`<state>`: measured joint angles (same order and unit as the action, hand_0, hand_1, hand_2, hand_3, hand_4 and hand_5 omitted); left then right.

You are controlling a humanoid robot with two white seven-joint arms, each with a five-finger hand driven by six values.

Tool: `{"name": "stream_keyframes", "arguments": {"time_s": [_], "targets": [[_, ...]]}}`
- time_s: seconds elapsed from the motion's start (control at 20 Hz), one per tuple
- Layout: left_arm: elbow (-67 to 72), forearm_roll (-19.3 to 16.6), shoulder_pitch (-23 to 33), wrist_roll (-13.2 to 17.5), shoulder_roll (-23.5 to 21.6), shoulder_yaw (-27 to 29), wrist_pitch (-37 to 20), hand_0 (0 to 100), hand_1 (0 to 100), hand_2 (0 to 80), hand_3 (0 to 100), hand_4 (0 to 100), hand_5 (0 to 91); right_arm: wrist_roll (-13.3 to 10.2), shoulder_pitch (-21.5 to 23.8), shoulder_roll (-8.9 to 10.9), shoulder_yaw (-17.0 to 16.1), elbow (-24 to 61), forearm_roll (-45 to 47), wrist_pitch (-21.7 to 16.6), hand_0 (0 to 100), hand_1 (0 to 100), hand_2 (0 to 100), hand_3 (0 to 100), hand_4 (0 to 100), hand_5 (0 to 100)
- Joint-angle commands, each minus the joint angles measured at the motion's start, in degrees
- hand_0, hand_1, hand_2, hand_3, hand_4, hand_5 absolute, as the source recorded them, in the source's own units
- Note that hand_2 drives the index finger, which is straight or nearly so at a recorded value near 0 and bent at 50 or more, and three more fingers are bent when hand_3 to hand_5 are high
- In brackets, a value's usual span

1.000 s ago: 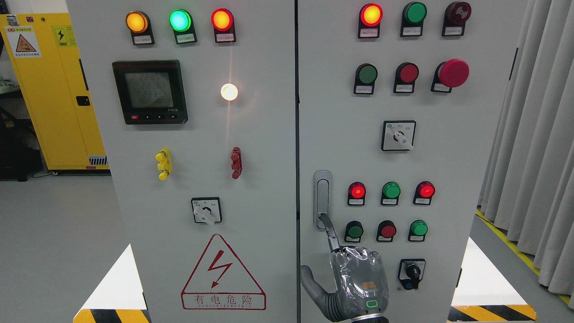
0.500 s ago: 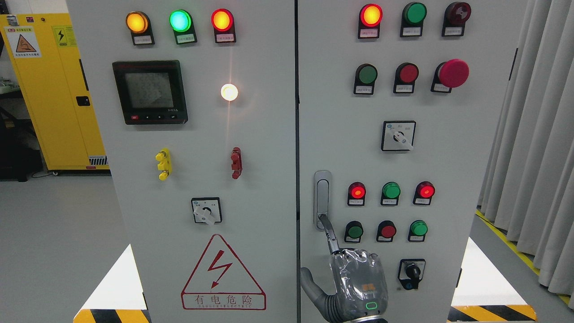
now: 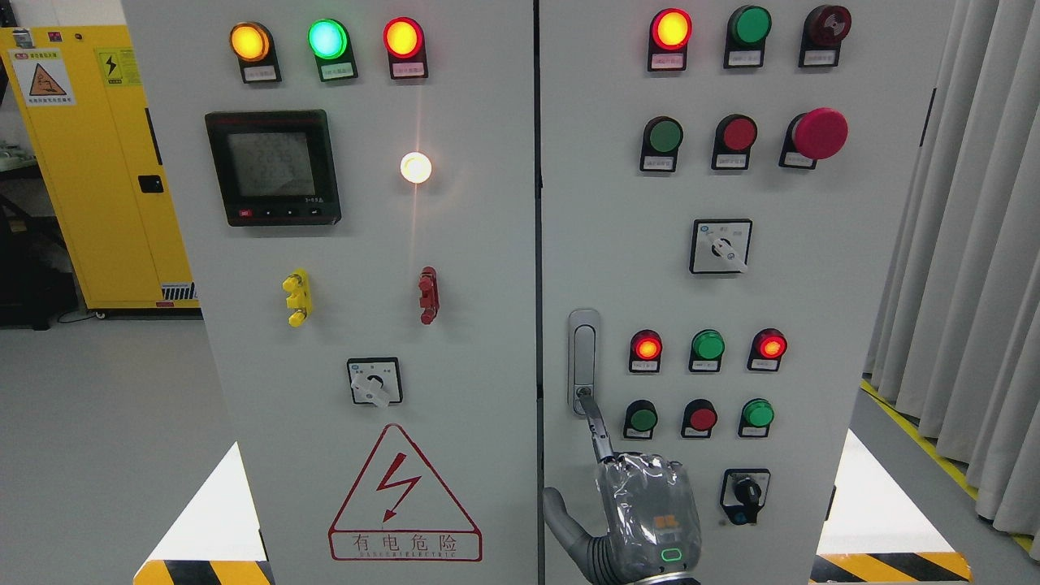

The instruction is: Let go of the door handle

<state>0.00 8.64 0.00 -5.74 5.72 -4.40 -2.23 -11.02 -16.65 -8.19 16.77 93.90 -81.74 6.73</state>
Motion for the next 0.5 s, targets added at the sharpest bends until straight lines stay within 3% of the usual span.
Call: {"name": "stream_keyframes", "arguments": {"time_s": [0.0,0.45], "targets": [[-0.88,-0.03,1.23,0.02,-0.01,0.0,0.03,12,56,0.0,0,0,0.0,0.13,0.13,-0.07,0.01,-0.12,0.01,-0.05,36,37,1,100,100,100],[-0.88,-0.03,1.23,0.02,-0.01,0.0,0.03,12,56,0.0,0,0,0.0,0.3,0.57,0.01,0.01,-0.12,0.01,0.04,36,37,1,100,100,100]]}}
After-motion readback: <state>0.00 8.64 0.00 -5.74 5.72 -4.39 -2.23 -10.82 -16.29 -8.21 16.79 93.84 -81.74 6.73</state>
